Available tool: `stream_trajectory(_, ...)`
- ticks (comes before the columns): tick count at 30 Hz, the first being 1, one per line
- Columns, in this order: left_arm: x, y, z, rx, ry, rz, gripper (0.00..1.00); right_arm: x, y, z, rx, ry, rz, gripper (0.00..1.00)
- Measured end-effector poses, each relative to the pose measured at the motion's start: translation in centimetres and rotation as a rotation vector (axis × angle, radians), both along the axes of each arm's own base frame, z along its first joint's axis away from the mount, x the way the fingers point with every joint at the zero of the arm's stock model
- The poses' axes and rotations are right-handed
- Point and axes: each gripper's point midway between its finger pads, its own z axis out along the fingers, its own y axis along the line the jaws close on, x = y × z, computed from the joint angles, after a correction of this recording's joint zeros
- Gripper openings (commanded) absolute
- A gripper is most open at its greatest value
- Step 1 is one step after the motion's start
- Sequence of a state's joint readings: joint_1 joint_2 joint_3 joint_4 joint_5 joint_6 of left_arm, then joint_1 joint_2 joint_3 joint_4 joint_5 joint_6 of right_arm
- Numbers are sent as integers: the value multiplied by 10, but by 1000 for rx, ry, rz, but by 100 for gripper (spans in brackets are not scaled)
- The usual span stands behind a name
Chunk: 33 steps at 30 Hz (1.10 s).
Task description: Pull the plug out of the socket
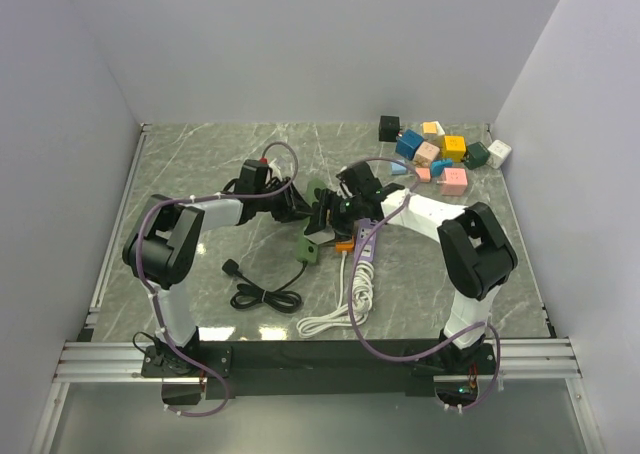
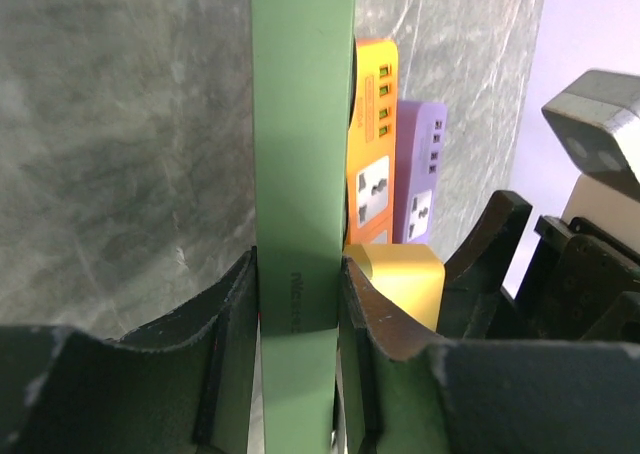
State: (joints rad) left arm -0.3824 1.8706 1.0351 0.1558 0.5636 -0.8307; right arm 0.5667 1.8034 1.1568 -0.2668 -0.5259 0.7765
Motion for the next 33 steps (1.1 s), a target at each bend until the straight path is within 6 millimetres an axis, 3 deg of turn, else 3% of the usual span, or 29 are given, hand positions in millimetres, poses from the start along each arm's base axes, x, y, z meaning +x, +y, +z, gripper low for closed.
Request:
stream_trajectory(5, -6, -4, 3, -13, 4, -24, 0, -2, -15, 12, -55, 31, 45, 0)
stream_trajectory(11, 5, -13, 50, -85, -127, -13, 0, 10, -35, 53, -64, 2, 137, 0)
stream_trajectory(13, 7, -14, 57, -98, -147, -12, 0, 11, -38, 60, -56, -9, 168, 0)
stream_trajectory(24, 1, -11, 36, -59, -69, -23, 1, 4, -33, 41, -36, 29, 134, 0)
stream_trajectory(33, 8, -23, 60, -124, -123, -40, 0, 13, -52, 67, -141, -70, 113, 0)
